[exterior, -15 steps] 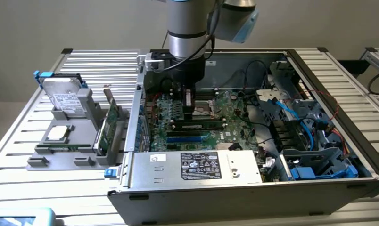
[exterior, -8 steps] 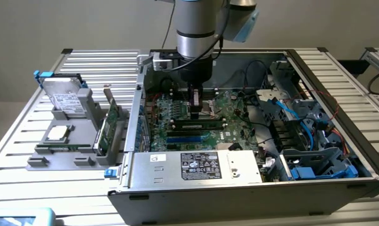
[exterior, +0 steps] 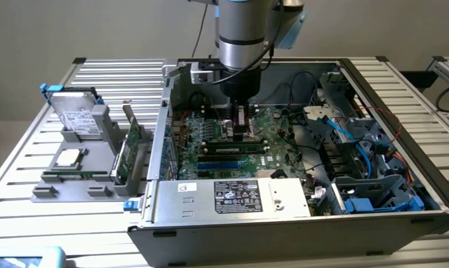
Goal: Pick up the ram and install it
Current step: 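Press down the ram until it locks into place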
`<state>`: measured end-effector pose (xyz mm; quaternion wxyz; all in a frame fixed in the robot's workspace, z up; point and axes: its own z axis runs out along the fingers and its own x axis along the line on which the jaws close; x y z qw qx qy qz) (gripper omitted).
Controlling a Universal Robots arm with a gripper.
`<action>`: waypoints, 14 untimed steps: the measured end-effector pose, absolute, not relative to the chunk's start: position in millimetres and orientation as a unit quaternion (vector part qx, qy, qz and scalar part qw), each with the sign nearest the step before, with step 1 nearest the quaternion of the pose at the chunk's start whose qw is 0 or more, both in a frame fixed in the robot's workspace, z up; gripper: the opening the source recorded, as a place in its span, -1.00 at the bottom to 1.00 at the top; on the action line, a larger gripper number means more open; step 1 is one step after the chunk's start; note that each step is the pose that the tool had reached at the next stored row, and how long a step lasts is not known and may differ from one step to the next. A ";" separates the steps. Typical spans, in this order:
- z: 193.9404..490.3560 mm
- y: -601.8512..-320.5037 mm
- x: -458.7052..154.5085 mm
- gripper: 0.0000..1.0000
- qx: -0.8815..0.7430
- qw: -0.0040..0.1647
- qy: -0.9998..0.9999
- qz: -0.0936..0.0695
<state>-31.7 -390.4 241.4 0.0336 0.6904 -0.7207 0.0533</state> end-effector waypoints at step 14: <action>241.3 -390.8 -27.7 -0.79 0.690 0.034 -0.721 0.053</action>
